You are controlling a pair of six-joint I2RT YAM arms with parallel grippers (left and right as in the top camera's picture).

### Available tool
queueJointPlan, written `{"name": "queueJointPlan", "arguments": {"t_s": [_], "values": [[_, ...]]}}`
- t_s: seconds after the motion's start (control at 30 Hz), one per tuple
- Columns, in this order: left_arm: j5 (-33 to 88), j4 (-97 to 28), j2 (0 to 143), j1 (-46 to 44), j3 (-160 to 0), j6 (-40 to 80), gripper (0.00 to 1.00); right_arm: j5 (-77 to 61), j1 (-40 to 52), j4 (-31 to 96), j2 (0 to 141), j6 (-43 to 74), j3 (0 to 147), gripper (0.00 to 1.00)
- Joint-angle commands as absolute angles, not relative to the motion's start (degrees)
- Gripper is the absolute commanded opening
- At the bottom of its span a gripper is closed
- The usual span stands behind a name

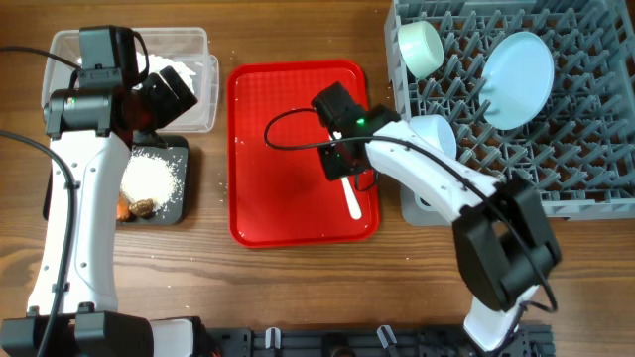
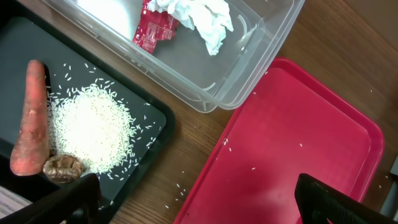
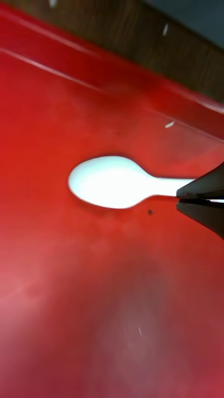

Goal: Sort waste into correct bins and load items into the dishwasher rack
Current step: 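Lift the white spoon upright off the red tray with the right gripper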

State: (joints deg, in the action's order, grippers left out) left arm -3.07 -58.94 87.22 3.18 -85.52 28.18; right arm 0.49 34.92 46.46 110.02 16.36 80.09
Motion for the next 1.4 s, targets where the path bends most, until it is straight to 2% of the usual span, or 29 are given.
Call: {"name": "queueJointPlan", "arguments": {"t_s": [0.0,0.03,0.17,0.2,0.27,0.37,0.53,0.7,0.8,1.17,1.2,1.3,1.37], "values": [[-2.83,-58.81,87.29,3.66,-85.93,28.10,1.00,3.11,34.79,46.63,108.18,15.53,81.10,0.04],[-2.83,-58.81,87.29,3.66,-85.93,28.10,1.00,4.21,34.79,46.41,108.42,15.64,81.10,0.05],[-2.83,-58.81,87.29,3.66,-85.93,28.10,1.00,6.48,34.79,44.36,109.93,15.55,81.03,0.52],[-2.83,-58.81,87.29,3.66,-85.93,28.10,1.00,6.48,34.79,43.97,110.56,15.57,81.01,0.59],[-2.83,-58.81,87.29,3.66,-85.93,28.10,1.00,6.46,34.79,43.57,112.49,15.62,80.99,0.67],[-2.83,-58.81,87.29,3.66,-85.93,28.10,1.00,6.17,34.79,43.48,115.07,15.55,80.99,0.70],[-2.83,-58.81,87.29,3.66,-85.93,28.10,1.00,4.32,34.79,43.00,118.78,15.16,80.99,0.69],[-2.83,-58.81,87.29,3.66,-85.93,28.10,1.00,4.01,34.79,42.37,119.83,15.18,80.93,0.51],[-2.83,-58.81,87.29,3.66,-85.93,28.10,1.00,3.53,34.79,42.02,120.60,15.11,80.88,0.45],[-2.83,-58.78,87.29,3.66,-85.93,28.10,1.00,2.52,34.79,38.70,123.66,15.07,80.14,0.50],[-2.83,-58.78,87.29,3.66,-85.93,28.10,1.00,2.50,34.79,38.57,123.66,15.09,80.14,0.48],[-2.83,-58.81,87.29,3.66,-85.93,28.10,1.00,2.48,34.79,38.63,123.66,15.11,80.14,0.27],[-2.83,-58.81,87.29,3.66,-85.93,28.10,1.00,2.50,34.79,38.79,123.66,15.14,80.14,0.19]]}}
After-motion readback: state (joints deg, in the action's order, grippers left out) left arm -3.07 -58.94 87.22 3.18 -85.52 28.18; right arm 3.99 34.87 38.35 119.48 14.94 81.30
